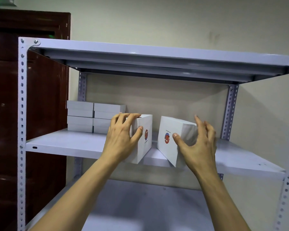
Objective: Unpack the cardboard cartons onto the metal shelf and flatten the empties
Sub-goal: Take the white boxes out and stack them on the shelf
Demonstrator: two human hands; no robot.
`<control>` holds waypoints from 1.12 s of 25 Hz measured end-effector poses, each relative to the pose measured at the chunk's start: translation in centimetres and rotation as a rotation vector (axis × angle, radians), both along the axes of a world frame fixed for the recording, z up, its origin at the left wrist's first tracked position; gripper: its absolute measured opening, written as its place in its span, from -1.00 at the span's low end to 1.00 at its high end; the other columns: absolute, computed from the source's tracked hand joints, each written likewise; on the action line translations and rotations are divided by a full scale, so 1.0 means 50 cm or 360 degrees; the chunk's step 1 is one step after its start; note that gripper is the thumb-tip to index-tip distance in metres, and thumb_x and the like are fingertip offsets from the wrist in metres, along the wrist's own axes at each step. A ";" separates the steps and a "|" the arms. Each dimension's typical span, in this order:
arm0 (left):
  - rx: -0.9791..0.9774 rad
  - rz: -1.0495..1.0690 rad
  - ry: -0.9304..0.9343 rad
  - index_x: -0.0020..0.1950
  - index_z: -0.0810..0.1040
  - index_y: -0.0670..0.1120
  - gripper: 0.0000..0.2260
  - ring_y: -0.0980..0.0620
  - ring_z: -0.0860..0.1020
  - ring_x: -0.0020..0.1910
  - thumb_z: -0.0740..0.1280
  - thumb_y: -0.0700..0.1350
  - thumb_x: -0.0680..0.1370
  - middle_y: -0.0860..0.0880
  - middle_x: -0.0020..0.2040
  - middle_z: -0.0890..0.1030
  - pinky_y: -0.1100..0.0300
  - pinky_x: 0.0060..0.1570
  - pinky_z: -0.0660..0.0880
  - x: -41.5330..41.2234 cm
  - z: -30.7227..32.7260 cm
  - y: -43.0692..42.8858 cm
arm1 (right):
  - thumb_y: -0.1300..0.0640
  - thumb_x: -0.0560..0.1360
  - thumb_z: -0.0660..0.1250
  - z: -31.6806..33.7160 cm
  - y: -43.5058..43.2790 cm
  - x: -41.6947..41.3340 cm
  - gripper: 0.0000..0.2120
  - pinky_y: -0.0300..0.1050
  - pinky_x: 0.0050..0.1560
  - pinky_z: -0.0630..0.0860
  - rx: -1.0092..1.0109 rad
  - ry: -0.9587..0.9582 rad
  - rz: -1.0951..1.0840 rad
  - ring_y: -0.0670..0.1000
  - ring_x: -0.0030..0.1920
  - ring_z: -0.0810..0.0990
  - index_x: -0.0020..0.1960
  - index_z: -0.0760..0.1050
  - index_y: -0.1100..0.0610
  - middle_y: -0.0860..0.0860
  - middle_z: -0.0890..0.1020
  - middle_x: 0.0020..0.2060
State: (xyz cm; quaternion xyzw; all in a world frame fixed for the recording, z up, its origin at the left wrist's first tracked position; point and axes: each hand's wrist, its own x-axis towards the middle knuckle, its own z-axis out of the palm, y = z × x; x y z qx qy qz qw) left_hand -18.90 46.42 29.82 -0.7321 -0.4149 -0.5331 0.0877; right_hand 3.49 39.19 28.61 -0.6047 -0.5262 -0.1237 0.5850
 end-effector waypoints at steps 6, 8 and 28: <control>-0.0082 -0.0070 0.0005 0.40 0.41 0.15 -0.62 0.06 0.22 0.34 0.25 0.20 0.60 0.10 0.32 0.44 0.11 0.11 0.38 -0.010 0.005 0.006 | -0.02 0.44 0.47 0.016 0.012 -0.005 -0.43 0.07 0.29 0.47 -0.0059 0.0071 0.0003 0.11 0.35 0.43 0.40 0.38 -0.12 0.01 0.24 0.45; -0.0094 -0.0106 -0.0010 0.40 0.43 0.15 -0.61 0.07 0.22 0.33 0.26 0.21 0.60 0.11 0.32 0.45 0.09 0.10 0.41 -0.011 0.008 0.010 | 0.01 0.43 0.49 0.023 0.013 -0.012 -0.46 -0.04 0.26 0.46 0.0027 0.0084 -0.0002 0.10 0.31 0.45 0.38 0.42 -0.08 0.03 0.27 0.40; -0.0496 -0.0280 -0.0869 0.13 0.54 0.19 -0.63 -0.10 0.55 0.11 0.26 0.38 0.48 0.10 0.03 0.64 -0.06 0.07 0.54 -0.046 -0.001 0.063 | -0.23 0.42 0.48 0.206 0.071 -0.137 -0.51 -0.17 0.02 0.42 0.0243 0.0522 0.0114 -0.23 -0.18 0.41 0.24 0.43 -0.08 0.00 0.32 0.12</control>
